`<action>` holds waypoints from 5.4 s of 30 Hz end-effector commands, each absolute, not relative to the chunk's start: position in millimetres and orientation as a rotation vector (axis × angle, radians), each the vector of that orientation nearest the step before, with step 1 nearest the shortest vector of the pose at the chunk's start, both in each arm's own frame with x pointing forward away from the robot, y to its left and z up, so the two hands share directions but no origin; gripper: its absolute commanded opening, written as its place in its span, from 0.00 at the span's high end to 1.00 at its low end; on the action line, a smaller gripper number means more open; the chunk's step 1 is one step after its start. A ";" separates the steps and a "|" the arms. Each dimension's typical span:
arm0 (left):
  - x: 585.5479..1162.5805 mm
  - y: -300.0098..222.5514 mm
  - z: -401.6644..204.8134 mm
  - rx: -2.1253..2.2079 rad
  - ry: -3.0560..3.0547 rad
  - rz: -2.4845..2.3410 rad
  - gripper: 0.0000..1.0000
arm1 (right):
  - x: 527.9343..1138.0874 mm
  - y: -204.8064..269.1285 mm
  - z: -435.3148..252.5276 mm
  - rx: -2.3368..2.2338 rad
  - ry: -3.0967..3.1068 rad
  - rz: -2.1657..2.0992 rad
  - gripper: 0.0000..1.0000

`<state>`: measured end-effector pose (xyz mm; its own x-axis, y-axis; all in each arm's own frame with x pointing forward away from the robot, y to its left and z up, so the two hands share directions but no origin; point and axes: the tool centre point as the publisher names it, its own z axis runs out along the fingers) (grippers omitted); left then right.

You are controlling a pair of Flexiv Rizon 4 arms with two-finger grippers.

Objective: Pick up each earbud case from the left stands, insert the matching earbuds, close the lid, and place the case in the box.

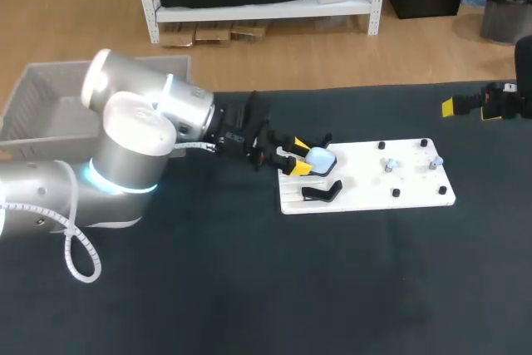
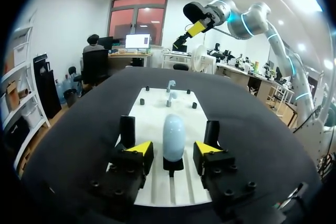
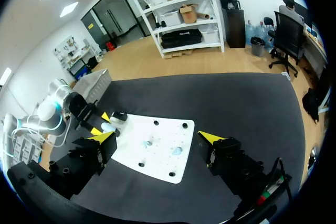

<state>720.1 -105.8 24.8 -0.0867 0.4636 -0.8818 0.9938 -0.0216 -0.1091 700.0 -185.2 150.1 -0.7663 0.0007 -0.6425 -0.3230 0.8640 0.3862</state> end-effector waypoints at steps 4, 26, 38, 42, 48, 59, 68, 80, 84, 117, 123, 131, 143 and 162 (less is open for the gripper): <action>723.7 -110.7 22.4 1.542 1.617 -1.072 0.51 | 700.4 -185.7 150.0 -0.235 2.373 0.643 0.00; 725.7 -119.7 18.5 1.544 1.613 -1.074 0.52 | 700.4 -185.7 150.0 -0.235 2.373 0.643 0.00; 724.3 -119.0 15.2 1.539 1.617 -1.079 0.88 | 700.4 -185.7 150.0 -0.235 2.373 0.643 0.00; 722.4 -116.9 15.2 1.538 1.616 -1.080 0.84 | 700.4 -185.7 150.0 -0.235 2.373 0.643 0.00; 715.6 -112.3 21.3 1.534 1.603 -1.088 1.00 | 700.4 -185.7 150.0 -0.235 2.373 0.643 0.00; 691.4 -107.4 86.5 1.442 1.401 -1.122 1.00 | 700.4 -185.7 150.0 -0.235 2.373 0.643 0.00; 672.8 -112.1 117.5 1.438 1.294 -1.136 1.00 | 700.4 -185.7 150.0 -0.235 2.373 0.643 0.00; 672.8 -112.1 117.5 1.438 1.294 -1.136 1.00 | 700.4 -185.7 150.0 -0.235 2.373 0.643 0.00; 672.8 -112.1 117.5 1.438 1.294 -1.136 1.00 | 700.4 -185.7 150.0 -0.235 2.373 0.643 0.00; 660.0 -142.7 117.7 1.309 1.202 -1.174 1.00 | 637.8 -151.2 160.7 -0.404 2.365 0.613 0.00; 662.6 -147.8 117.7 1.304 1.185 -1.181 1.00 | 615.4 -130.0 164.4 -0.492 2.371 0.635 0.00; 664.6 -148.7 116.7 1.278 1.174 -1.188 1.00 | 602.5 -109.0 169.9 -0.524 2.381 0.652 0.00; 666.4 -150.1 112.3 1.271 1.172 -1.197 1.00 | 601.9 -93.9 162.9 -0.529 2.424 0.664 0.00; 666.4 -150.1 112.3 1.271 1.172 -1.197 1.00 | 622.5 -39.6 157.9 -0.587 2.429 0.767 0.00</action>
